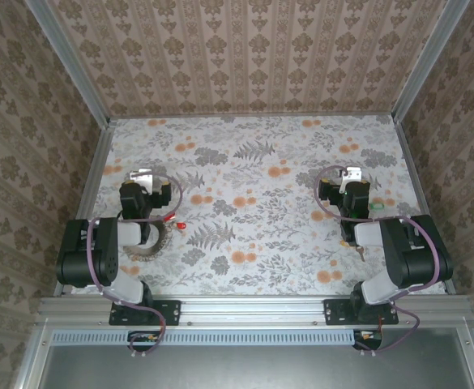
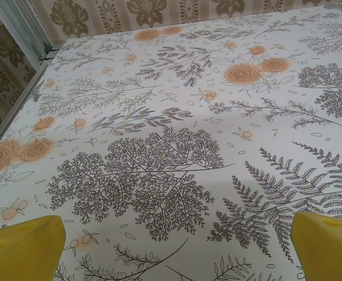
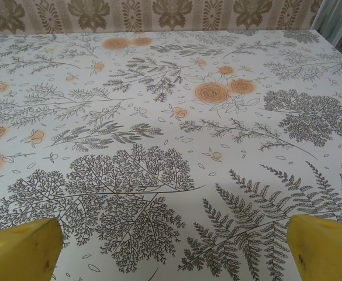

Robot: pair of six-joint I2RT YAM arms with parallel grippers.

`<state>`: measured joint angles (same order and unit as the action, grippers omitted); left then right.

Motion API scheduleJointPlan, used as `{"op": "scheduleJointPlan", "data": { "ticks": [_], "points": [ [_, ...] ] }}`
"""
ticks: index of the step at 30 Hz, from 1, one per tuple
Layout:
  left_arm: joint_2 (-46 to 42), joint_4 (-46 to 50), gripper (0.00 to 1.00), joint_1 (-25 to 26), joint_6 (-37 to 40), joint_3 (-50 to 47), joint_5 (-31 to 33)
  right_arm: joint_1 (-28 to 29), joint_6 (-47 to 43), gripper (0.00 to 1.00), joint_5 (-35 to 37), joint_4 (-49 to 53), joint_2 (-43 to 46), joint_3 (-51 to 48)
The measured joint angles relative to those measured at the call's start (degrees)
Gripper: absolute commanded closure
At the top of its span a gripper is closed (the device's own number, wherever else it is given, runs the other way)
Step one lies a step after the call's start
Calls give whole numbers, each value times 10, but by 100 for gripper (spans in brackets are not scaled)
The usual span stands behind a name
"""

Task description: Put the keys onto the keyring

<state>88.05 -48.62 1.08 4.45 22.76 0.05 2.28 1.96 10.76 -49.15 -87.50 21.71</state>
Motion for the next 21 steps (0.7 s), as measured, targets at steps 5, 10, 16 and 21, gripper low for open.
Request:
{"op": "scheduleJointPlan", "data": {
  "ticks": [5, 10, 16, 21],
  "points": [
    [0, 0, 0, 0, 0, 0, 0, 0, 0, 1, 0, 0, 0, 0],
    [0, -2, 0, 0, 0, 0, -2, 0, -1, 0, -6, 0, 0, 0],
    [-21, -33, 0, 4, 0, -40, 0, 1, -5, 1, -21, -7, 0, 0],
    [-106, 7, 0, 4, -9, -56, 7, 4, -7, 0, -33, 35, 39, 3]
  ]
}}
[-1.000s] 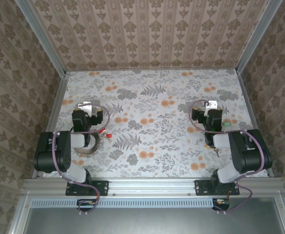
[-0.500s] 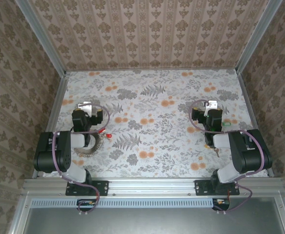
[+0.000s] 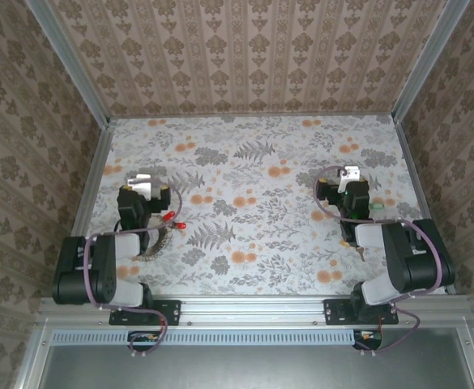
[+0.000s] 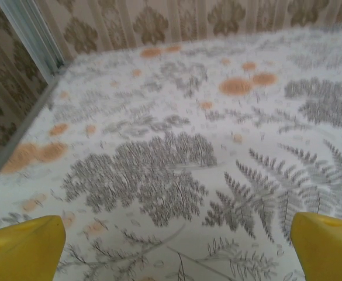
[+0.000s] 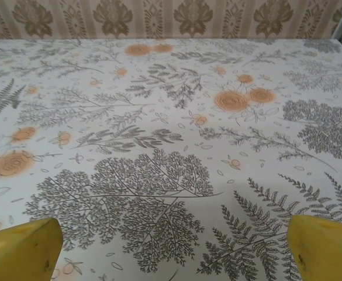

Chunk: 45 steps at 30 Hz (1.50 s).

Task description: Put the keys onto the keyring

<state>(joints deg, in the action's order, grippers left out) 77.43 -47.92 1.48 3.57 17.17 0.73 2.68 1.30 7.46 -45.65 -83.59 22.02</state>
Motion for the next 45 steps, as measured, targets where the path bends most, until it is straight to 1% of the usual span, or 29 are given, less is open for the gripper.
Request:
{"op": "scheduleJointPlan", "data": {
  "ticks": [2, 5, 9, 12, 14, 17, 21, 25, 32, 38, 45],
  "points": [
    [-49, 60, 0, -1, -18, 14, 11, 0, 7, 0, 0, 73, 37, 23],
    [-106, 192, 0, -1, -63, 71, 38, 0, 42, 0, 0, 186, 85, 87],
    [-152, 365, 0, -8, -134, 153, 45, -2, 136, 1, -14, 293, 143, 144],
    [-162, 457, 0, -14, -178, 184, 5, -7, 189, 1, -82, 341, 159, 150],
    [-156, 510, 2, -15, -208, 191, -37, -7, 223, 6, -143, 367, 157, 150],
    [-135, 577, 6, -15, -247, 193, -88, 2, 259, 7, -212, 391, 152, 150],
    [-113, 649, 9, -14, -301, 194, -120, 22, 281, 8, -249, 421, 152, 150],
    [-103, 691, 10, -11, -334, 194, -133, 41, 292, 8, -259, 442, 152, 150],
    [-68, 699, 13, 5, -360, 194, -147, 54, 303, 8, -259, 461, 138, 151],
    [-26, 709, 12, 28, -370, 194, -133, 58, 309, 8, -259, 475, 116, 158],
    [-7, 714, 12, 41, -371, 197, -115, 60, 316, 8, -259, 477, 114, 159]
  ]
}}
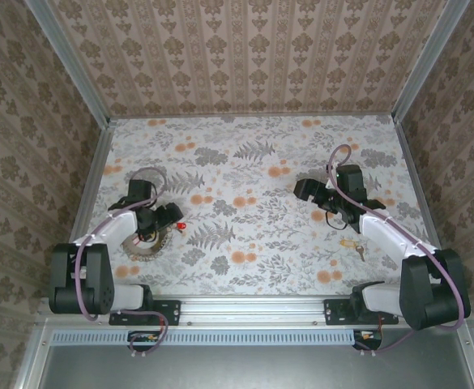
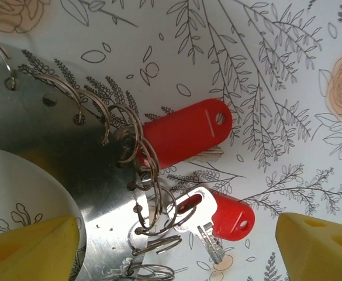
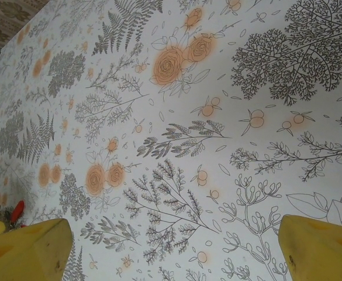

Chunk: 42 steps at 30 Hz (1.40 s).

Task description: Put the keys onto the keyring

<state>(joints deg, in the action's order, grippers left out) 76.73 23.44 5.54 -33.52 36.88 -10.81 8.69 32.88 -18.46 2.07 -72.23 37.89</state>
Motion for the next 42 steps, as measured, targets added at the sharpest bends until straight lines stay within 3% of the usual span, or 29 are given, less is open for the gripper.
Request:
{"op": "scheduleJointPlan", "data": {
  "ticks": [12, 29, 35, 37, 42],
  "points": [
    [31, -4, 14, 61, -1, 22, 0, 0, 2, 7, 0, 13, 0, 0],
    [234, -76, 17, 306, -27, 207, -59, 0, 0, 11, -1, 40, -10, 0],
    [279, -96, 19, 361, -17, 274, -109, 0, -1, 18, -14, 42, -12, 0],
    [278, -101, 18, 372, -12, 285, -117, -1, -1, 25, -28, 41, -19, 0],
    [232, -89, 22, 366, -13, 272, -75, 3, 9, 34, -83, 14, -62, 2]
  ]
}}
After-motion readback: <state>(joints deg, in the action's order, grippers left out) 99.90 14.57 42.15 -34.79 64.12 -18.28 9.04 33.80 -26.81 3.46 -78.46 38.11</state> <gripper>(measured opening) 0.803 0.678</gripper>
